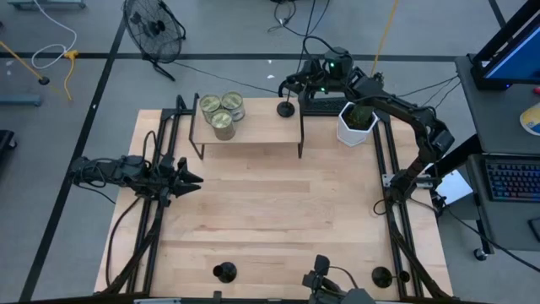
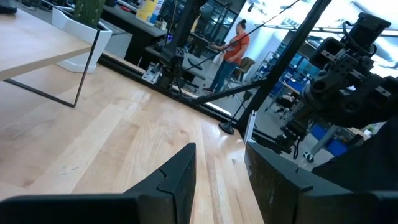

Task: Pick & Place candle stick holders
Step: Put the top black candle holder on the shelf

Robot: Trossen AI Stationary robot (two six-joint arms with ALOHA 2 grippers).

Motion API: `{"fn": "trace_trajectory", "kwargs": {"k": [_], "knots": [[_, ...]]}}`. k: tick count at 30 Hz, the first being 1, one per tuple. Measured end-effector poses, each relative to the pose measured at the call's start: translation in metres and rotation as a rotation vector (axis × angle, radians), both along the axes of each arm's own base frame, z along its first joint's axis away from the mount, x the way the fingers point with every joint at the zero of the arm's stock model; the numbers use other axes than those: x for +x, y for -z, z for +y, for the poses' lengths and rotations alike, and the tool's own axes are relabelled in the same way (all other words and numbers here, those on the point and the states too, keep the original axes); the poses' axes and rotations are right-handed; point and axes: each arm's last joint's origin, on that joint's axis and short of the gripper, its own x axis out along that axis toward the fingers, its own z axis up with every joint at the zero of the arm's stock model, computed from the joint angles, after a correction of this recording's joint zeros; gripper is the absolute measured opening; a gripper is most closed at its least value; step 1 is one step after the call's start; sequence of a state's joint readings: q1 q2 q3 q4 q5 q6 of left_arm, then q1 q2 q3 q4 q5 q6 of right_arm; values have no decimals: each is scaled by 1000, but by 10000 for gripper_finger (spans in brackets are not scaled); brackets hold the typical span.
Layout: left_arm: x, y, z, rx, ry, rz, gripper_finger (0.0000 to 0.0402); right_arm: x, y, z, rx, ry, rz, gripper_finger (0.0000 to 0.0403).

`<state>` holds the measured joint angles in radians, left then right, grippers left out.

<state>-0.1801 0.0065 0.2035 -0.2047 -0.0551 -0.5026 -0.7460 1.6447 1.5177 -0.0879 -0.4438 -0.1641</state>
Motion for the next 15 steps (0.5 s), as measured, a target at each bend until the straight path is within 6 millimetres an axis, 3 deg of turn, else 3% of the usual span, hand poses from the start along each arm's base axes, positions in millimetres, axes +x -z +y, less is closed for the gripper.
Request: {"fn": "trace_trajectory", "kwargs": {"k": [5, 15], "knots": [[0, 0, 0, 3, 1, 0, 143, 0, 0, 0, 19, 3, -7, 152], [0, 0, 0, 3, 2, 0, 143, 0, 0, 0, 18, 6, -7, 218]]}}
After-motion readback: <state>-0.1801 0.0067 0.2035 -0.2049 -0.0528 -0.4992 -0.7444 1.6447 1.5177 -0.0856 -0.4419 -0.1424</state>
